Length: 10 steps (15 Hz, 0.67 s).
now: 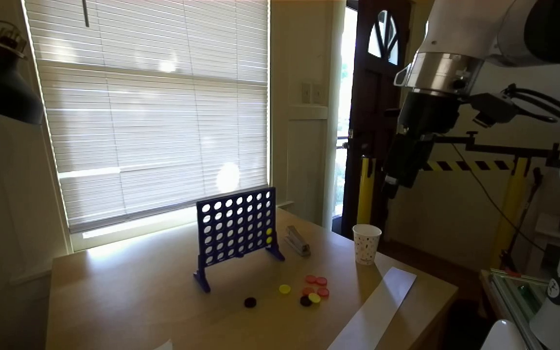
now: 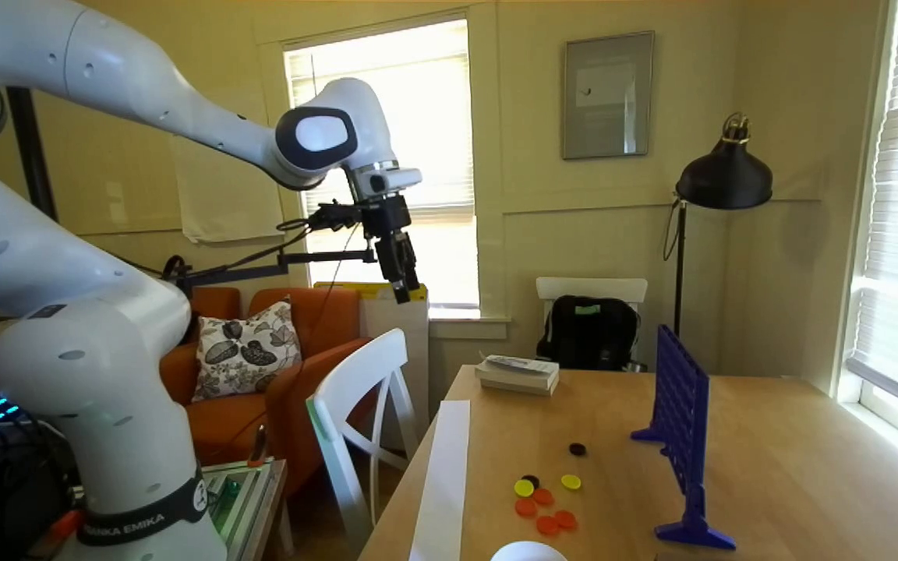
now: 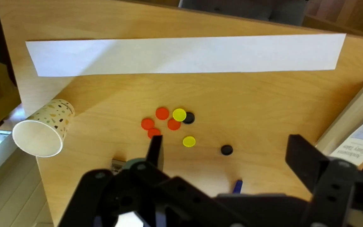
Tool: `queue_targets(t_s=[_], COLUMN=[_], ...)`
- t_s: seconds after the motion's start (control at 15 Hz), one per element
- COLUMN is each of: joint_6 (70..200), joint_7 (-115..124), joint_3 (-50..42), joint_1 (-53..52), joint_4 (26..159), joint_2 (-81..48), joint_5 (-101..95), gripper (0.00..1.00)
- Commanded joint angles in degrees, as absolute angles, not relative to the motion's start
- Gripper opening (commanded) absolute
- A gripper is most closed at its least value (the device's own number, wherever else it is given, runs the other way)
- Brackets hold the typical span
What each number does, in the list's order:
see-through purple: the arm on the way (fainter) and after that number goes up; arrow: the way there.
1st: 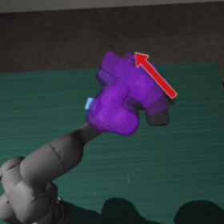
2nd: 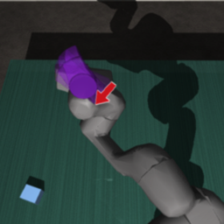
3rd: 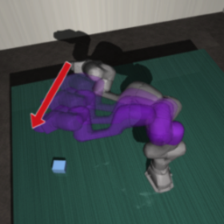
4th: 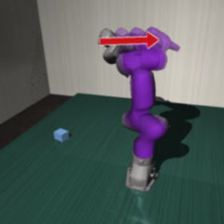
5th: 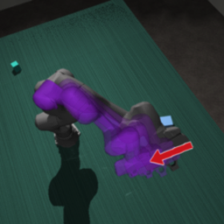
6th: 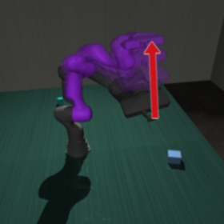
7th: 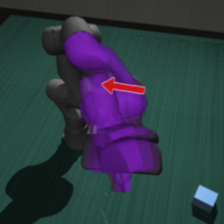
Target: Put one yellow ring inside the blue game board on the right.
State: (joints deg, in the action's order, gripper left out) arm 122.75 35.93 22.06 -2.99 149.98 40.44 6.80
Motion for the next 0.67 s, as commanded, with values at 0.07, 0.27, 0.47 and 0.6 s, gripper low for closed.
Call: queue_targets(t_s=[0.07, 0.27, 0.47, 0.6], joint_6=[131.4, 140.9, 149.3, 152.1], joint_7=[39.2, 38.5, 36.0, 34.0], joint_3=[20.6, 19.6, 17.8, 16.8], joint_1=[1.3, 3.9, 4.2, 4.3], joint_4=[152.4, 154.7, 156.3, 156.1], joint_2=[40.3, 38.9, 36.0, 33.3], joint_5=[2.3, 0.0, 0.4, 0.7], gripper=[1.00, 1.00, 1.00, 1.00])
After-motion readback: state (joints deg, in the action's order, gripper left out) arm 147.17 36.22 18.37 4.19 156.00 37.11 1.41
